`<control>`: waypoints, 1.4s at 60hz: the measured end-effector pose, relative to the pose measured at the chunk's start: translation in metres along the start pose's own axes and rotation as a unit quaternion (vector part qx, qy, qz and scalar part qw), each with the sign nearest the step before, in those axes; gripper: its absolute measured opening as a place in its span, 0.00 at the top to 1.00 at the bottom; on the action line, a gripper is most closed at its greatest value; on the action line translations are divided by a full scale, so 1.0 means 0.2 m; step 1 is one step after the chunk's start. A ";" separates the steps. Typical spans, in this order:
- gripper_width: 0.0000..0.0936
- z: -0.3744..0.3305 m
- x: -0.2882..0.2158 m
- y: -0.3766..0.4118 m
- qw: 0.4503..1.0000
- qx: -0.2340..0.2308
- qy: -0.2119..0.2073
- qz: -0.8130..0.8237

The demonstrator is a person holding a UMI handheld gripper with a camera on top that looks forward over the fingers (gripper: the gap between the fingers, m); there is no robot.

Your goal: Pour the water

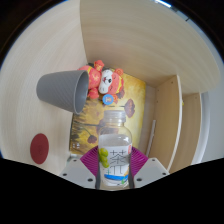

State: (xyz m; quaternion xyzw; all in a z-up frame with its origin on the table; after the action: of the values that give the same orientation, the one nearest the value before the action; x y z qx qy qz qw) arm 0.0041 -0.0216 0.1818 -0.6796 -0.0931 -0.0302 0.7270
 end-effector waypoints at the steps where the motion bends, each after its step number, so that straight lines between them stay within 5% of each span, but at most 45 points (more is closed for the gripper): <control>1: 0.59 0.00 -0.01 0.00 1.000 0.003 -0.005 -0.014; 21: 0.59 0.04 -0.21 -0.01 0.951 0.056 -0.083 -0.293; 34: 0.59 0.06 -0.24 -0.01 0.939 0.062 -0.086 -0.327; 43: 0.59 0.06 -0.21 -0.06 0.969 0.061 -0.072 -0.230; 54: 0.57 0.04 -0.05 -0.22 0.993 0.035 -0.017 0.113; 62: 0.57 0.00 0.09 -0.27 0.922 0.026 0.020 0.387; 72: 0.57 -0.05 0.14 -0.17 0.765 0.008 0.041 0.643; 84: 0.57 -0.01 0.21 0.17 0.652 -0.062 0.053 0.753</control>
State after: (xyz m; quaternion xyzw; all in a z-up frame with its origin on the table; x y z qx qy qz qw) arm 0.0509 -0.0179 0.1552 -0.5570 0.4917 0.4863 0.4600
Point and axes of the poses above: the point between the fingertips, and its own axes, seen from behind it with the camera up: y to the left, x down, z forward, the way the camera looks, the point moved 7 cm from there along -z, backward, against the way the camera looks, and after that the axes turned 3 degrees about -x, right-handed, at the moved point
